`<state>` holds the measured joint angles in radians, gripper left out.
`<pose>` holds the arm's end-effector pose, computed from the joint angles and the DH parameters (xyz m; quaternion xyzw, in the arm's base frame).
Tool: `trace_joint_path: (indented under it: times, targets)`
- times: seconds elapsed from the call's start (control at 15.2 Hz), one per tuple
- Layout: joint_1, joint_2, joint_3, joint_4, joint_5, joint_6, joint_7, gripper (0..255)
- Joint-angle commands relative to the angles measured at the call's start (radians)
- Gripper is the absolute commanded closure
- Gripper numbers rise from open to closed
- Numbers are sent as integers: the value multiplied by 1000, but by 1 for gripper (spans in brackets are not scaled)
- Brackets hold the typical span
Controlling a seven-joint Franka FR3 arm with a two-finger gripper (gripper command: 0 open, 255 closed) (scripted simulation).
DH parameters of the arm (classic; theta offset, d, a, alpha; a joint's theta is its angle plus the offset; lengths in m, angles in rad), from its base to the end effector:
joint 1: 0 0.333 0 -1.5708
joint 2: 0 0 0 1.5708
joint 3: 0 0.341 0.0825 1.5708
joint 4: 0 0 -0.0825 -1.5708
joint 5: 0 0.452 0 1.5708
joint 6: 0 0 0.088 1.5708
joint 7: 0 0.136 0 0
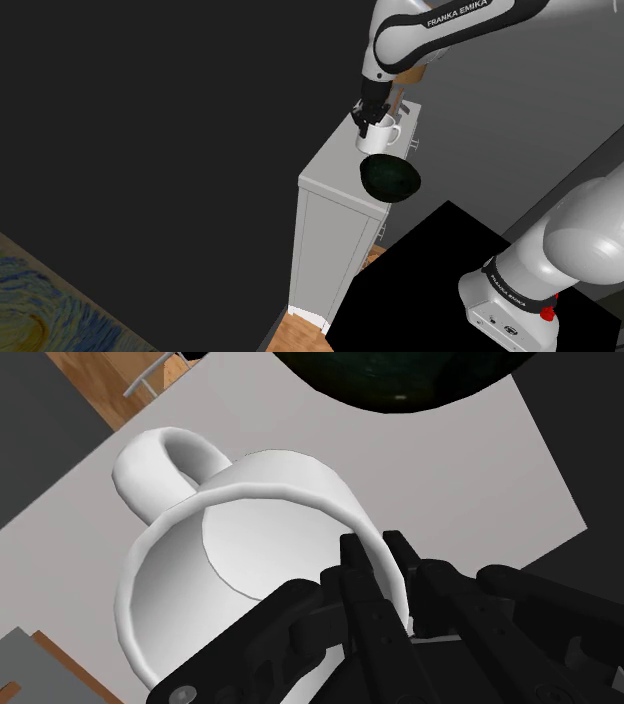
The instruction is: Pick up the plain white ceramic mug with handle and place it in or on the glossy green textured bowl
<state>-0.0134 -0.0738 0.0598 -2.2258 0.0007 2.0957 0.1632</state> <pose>0.5598 0.0261 0.3591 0.9979 -0.0587 -0.0279 0.0048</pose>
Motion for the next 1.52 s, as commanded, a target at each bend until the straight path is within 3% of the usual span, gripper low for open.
trace_joint_path:
  times: [0.0, 1.32, 1.45]
  targets:
    - [0, -7, 0, 19, 0, -27, 0, 255]
    - [0, -75, -2, 219, 4, -294, -4, 255]
    - [5, -109, 5, 192, 8, -301, 8, 255]
